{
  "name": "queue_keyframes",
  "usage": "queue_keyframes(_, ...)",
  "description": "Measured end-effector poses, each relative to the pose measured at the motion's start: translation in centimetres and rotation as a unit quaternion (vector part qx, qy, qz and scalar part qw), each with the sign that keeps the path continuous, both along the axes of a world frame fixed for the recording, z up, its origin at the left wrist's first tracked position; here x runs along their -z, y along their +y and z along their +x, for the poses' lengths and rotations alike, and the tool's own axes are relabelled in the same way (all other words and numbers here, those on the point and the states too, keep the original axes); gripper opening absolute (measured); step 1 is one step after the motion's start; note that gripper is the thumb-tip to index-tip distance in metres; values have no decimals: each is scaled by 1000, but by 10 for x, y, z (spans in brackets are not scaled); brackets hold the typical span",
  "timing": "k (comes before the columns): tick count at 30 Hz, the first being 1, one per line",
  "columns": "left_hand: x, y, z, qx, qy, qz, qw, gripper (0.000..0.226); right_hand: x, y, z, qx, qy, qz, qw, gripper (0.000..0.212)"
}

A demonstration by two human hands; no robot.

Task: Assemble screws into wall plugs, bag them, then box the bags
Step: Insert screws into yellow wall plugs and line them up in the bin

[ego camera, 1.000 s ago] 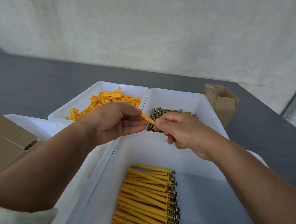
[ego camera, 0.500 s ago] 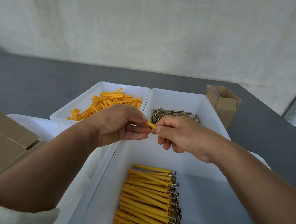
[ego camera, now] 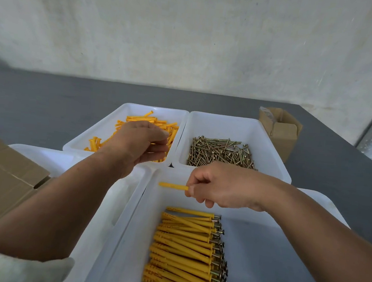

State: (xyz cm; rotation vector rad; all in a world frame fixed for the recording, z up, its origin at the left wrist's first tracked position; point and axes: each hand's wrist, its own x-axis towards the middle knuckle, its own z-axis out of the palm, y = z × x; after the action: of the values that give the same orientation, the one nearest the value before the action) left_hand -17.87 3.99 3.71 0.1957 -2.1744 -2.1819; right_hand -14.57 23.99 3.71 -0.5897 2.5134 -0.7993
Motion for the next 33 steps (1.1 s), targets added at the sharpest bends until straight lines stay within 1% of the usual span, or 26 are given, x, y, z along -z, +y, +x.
queue_keyframes(2,3,-6,-3,-37,15,-37,999,10,0,-1,2,-16,8,37,999,16)
queue_keyframes(3,5,-9,-5,-58,25,-70,996,10,-1,-2,3,-24,14,53,998,17)
queue_keyframes(5,10,-16,-10,-106,56,-189,975,10,-1,-4,5,-46,38,83,995,19)
queue_keyframes(6,13,-19,-11,-128,72,-266,953,9,0,-6,6,-57,55,101,992,19)
queue_keyframes(8,17,-23,-12,-155,87,-404,897,9,4,-10,7,-76,92,140,983,19)
queue_keyframes(10,22,-26,-14,-156,81,-488,855,13,9,-14,10,-91,116,176,973,23)
queue_keyframes(13,28,-30,-17,-141,46,-573,806,30,15,-18,12,-101,133,214,962,28)
queue_keyframes(15,32,-33,-18,-130,2,-604,786,44,17,-18,13,-102,132,225,960,27)
queue_keyframes(18,38,-35,-20,-95,-66,-645,755,59,24,-19,12,-113,134,249,953,26)
queue_keyframes(20,39,-37,-20,-72,-87,-662,741,67,30,-19,11,-124,135,267,946,26)
queue_keyframes(26,40,-39,-23,-43,-106,-677,727,76,37,-21,9,-120,144,269,945,24)
queue_keyframes(33,39,-41,-25,-16,-124,-683,720,81,34,-21,11,-130,147,275,941,23)
